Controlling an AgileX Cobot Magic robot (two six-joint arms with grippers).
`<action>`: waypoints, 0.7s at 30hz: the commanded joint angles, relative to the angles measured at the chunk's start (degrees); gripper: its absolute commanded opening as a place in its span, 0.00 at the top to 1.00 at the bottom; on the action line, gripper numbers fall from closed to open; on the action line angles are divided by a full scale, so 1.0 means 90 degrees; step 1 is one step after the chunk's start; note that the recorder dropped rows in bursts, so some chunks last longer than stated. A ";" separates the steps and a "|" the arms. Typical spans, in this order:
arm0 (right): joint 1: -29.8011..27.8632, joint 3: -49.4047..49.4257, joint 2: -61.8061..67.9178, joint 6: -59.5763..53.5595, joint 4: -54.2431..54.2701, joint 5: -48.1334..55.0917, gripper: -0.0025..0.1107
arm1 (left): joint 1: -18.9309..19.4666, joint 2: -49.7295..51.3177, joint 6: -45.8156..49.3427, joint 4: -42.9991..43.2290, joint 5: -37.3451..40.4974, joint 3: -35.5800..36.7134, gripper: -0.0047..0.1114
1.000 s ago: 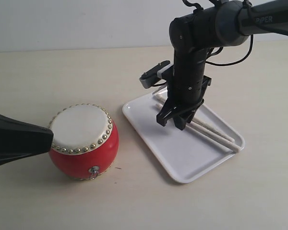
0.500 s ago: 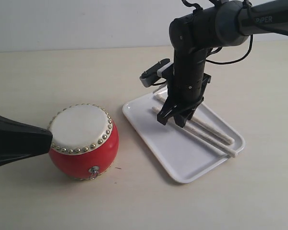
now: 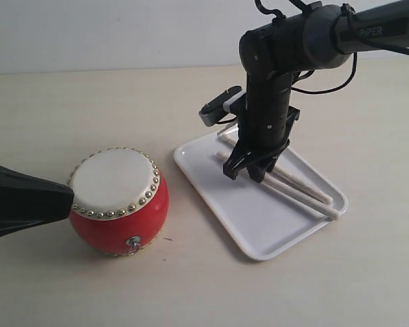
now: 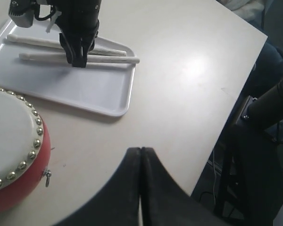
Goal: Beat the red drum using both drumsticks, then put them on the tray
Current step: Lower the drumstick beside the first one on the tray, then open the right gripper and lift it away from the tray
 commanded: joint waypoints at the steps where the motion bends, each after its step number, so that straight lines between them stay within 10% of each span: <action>1: 0.0016 -0.0046 -0.0240 0.0256 -0.0074 0.0027 0.72 | -0.0009 -0.0040 -0.0049 0.0073 -0.0061 -0.0049 0.96; 10: 0.0016 0.0805 -0.1929 0.0414 0.0442 -0.0728 0.98 | -0.0009 -0.0374 -0.0501 0.0842 -0.1404 0.0137 0.96; 21: 0.0016 0.4537 -0.5462 0.0098 0.1044 -0.3720 0.98 | -0.0009 -0.1441 -0.0475 0.0487 -0.3835 0.1493 0.96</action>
